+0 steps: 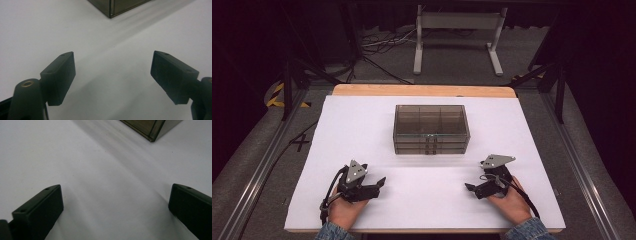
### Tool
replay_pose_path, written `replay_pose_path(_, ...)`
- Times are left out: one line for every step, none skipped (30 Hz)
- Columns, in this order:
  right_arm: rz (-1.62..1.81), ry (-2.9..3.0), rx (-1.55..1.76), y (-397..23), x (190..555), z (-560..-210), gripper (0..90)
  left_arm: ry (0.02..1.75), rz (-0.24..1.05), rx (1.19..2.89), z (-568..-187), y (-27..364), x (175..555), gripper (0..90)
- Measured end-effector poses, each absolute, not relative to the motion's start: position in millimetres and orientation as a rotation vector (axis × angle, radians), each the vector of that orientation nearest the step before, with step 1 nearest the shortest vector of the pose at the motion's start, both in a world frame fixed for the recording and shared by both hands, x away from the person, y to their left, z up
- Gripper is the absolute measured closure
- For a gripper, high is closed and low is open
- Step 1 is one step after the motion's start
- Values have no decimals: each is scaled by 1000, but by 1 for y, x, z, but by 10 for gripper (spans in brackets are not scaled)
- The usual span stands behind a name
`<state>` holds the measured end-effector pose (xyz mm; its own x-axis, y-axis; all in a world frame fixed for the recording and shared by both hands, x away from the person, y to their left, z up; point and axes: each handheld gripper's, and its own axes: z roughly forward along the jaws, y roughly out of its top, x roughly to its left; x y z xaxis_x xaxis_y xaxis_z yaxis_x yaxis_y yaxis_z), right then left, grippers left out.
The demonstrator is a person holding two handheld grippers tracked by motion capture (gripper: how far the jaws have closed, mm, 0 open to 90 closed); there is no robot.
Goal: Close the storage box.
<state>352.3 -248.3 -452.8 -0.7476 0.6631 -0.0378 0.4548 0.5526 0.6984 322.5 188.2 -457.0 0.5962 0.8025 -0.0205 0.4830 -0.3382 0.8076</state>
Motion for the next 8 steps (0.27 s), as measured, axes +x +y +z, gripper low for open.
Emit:
replay_pose_path(996,2493,925,-248,352,-453,1,1020,492,2001,-457,188,323,207)
replay_pose_path(997,2494,924,-248,352,-453,1,1020,491,2001,-457,188,323,207)
replay_pose_path(997,2493,923,-248,352,-453,1,1020,491,2002,-457,188,323,207)
replay_pose_path(998,2493,923,-248,352,-453,1,1020,492,2004,-457,188,323,207)
replay_pose_path(998,2492,924,-248,352,-453,1,1020,492,2004,-457,188,323,207)
replay_pose_path(998,2492,923,-248,352,-453,1,1021,493,2003,-457,188,323,207)
replay_pose_path(999,2492,924,-248,352,-453,1,1021,495,2003,-457,188,323,207)
replay_pose_path(999,2492,923,-248,352,-453,1,1021,495,2003,-457,188,323,207)
